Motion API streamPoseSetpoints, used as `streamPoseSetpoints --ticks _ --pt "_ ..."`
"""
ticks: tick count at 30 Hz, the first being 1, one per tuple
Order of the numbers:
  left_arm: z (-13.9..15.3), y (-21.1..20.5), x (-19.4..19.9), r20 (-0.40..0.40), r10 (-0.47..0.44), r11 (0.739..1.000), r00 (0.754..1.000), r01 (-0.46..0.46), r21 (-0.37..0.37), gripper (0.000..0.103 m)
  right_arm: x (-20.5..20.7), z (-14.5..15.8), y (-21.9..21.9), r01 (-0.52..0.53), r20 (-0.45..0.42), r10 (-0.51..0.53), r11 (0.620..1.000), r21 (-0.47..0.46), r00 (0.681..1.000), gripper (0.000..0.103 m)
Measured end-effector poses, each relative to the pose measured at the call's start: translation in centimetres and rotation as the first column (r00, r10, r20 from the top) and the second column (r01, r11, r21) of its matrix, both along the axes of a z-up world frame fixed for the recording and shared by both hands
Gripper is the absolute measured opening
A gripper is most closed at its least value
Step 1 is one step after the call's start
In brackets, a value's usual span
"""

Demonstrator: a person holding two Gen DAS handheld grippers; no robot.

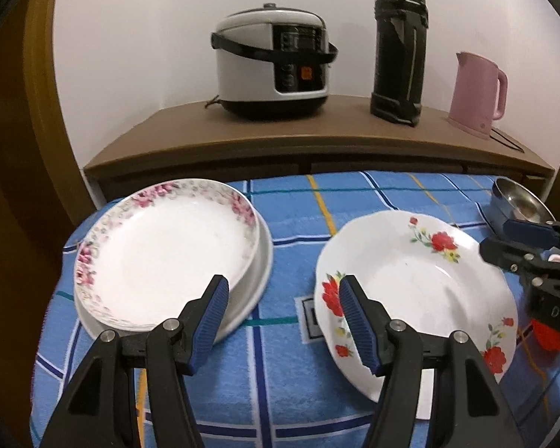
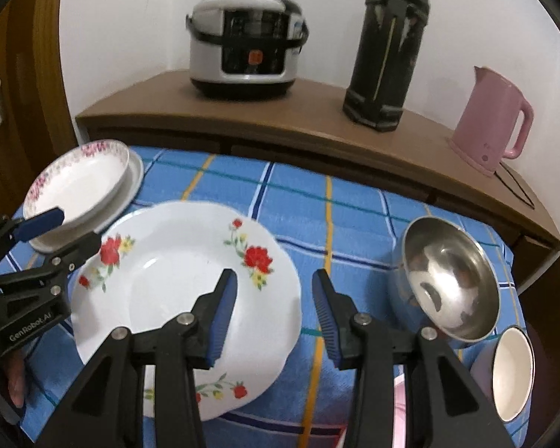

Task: Organize plates and bowls
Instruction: 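Close the left tool on the rim of the red-flower plate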

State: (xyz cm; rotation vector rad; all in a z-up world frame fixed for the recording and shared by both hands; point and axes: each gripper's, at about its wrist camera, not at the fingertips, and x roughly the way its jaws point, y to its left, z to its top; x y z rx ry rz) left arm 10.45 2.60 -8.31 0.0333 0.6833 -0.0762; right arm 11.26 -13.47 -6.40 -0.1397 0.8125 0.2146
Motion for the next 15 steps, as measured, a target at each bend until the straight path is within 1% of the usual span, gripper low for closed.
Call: streamPoseSetpoints --ticks 3,6,8,12,15 --pt "-0.1 -0.1 0.1 -0.012 -0.023 1.0 1.0 0.023 -0.012 0.064 0.4 -0.8 0.3 0.002 -0.034 -0.003 0.999 -0.038 0.999 0.041" --pt "-0.3 -0.2 0.3 -0.029 -0.038 0.999 0.999 0.038 -0.02 0.064 0.7 -1.3 0.5 0.009 -0.047 -0.012 0.997 -0.071 0.999 0.041" --pt "-0.5 -0.1 0.5 -0.042 -0.045 0.999 0.998 0.043 -0.032 0.064 0.8 -1.8 0.8 -0.004 -0.066 -0.003 0.995 -0.102 0.998 0.041" --pt "-1.0 -0.4 1.0 -0.084 -0.079 0.996 0.993 0.076 -0.043 0.064 1.0 -2.8 1.2 -0.029 -0.099 0.016 0.991 -0.129 0.995 0.041" --pt "-1.1 -0.8 1.0 -0.094 -0.097 0.995 0.991 0.094 -0.034 0.064 1.0 -3.2 1.4 -0.037 -0.106 0.022 0.989 -0.142 0.994 0.042"
